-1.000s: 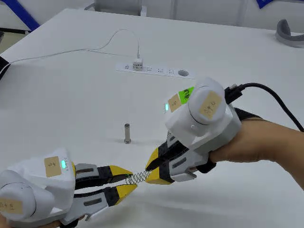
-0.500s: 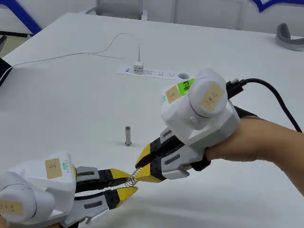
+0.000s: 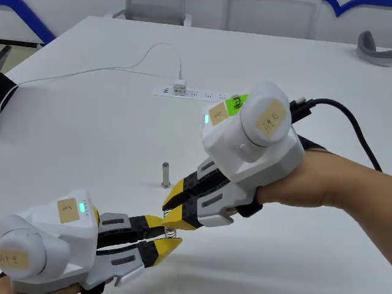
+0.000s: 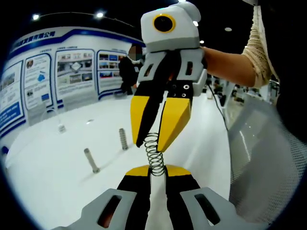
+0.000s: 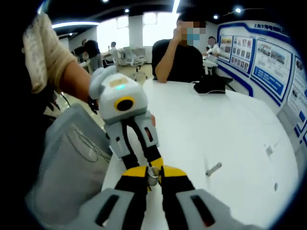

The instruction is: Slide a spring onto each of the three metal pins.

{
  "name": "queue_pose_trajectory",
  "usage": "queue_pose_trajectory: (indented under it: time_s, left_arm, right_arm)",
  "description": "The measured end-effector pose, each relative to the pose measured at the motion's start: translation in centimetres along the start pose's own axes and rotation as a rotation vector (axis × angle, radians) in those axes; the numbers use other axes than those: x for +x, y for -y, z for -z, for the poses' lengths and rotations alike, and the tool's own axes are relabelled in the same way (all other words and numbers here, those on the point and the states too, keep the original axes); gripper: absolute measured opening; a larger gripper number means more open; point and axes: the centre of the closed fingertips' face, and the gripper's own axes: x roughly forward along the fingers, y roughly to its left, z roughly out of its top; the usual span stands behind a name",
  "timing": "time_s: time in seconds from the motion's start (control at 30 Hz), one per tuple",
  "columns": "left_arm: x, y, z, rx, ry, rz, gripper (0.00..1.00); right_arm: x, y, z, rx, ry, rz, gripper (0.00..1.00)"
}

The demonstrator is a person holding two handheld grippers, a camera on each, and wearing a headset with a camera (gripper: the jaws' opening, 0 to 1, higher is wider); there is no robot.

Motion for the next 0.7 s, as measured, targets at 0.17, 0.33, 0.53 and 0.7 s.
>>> queue_pose_trajectory:
  time_s: [0.17,0.33,0.53,0.7]
  left_arm:
    - [0.14,-0.21,-0.10,0.005,0.006,-0.007,0.11]
    - [0.19,-0.43,-0.09,-0.013,0.010,-0.018,0.11]
    - [0.19,-0.51,-0.09,-0.033,0.021,-0.020,0.14]
    - [0.16,-0.68,-0.11,-0.053,0.026,-0.026,0.23]
  right_arm:
    - [0.02,0.29,-0.05,0.005,0.004,0.008,0.12]
    - [-0.03,0.66,0.09,0.019,0.004,0.013,0.12]
    - [0.12,0.74,0.17,0.026,0.001,0.014,0.12]
    - [0.07,0.95,-0.01,0.028,0.007,0.020,0.12]
